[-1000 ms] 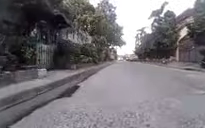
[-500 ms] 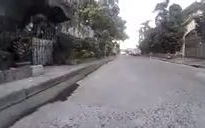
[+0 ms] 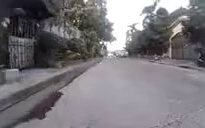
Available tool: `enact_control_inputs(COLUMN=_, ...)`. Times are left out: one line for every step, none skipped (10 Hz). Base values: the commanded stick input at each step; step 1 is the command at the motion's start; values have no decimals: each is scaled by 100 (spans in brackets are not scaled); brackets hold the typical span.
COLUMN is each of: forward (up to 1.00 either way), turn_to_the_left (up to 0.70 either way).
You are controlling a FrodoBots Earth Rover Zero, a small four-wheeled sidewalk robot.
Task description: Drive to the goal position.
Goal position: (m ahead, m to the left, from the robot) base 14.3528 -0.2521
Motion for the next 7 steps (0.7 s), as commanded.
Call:
enact_control_inputs(forward=100, turn_to_the_left=-28)
enact_control_inputs(forward=100, turn_to_the_left=-28)
enact_control_inputs(forward=100, turn_to_the_left=-28)
enact_control_inputs(forward=100, turn_to_the_left=-28)
enact_control_inputs(forward=100, turn_to_the_left=-28)
enact_control_inputs(forward=100, turn_to_the_left=-28)
enact_control_inputs(forward=100, turn_to_the_left=-28)
